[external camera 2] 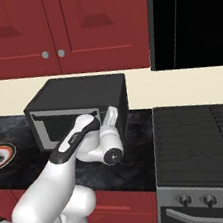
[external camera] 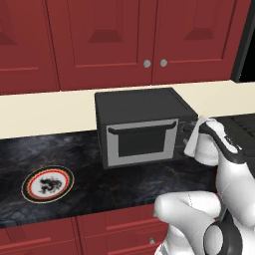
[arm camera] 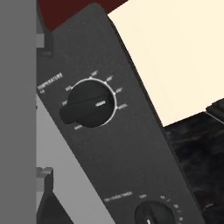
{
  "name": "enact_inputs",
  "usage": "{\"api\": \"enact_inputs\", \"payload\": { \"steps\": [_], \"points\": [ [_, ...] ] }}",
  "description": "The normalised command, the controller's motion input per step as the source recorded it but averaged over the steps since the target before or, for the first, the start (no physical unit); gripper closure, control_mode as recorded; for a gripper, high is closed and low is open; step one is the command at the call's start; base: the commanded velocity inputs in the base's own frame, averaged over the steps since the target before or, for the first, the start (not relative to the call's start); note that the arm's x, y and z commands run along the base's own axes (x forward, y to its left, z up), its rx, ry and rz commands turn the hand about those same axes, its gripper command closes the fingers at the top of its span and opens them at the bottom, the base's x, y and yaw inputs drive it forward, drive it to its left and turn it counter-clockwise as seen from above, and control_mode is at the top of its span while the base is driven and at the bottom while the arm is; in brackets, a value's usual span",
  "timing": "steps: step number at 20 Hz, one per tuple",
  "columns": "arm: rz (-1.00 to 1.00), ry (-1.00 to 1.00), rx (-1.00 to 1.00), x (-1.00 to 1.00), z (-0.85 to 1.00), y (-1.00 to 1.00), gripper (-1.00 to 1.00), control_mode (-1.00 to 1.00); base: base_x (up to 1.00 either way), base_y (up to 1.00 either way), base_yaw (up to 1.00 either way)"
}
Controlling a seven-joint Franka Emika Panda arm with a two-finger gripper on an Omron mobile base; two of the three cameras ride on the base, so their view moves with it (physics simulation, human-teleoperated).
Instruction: Pull the toaster oven rack outwards. Pick up the baguette from the plate and place it on the toaster oven rack. Close the toaster oven door fully and set the temperature to the lowest setting.
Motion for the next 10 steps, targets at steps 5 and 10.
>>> {"api": "enact_inputs", "payload": {
  "steps": [5, 10],
  "points": [
    [0.0, 0.0, 0.02, 0.29, 0.0, -0.21, -1.0, -1.0, 0.0, 0.0, 0.0],
    [0.0, 0.0, 0.03, 0.13, -0.05, -0.39, -1.0, -1.0, 0.0, 0.0, 0.0]
  ]
}}
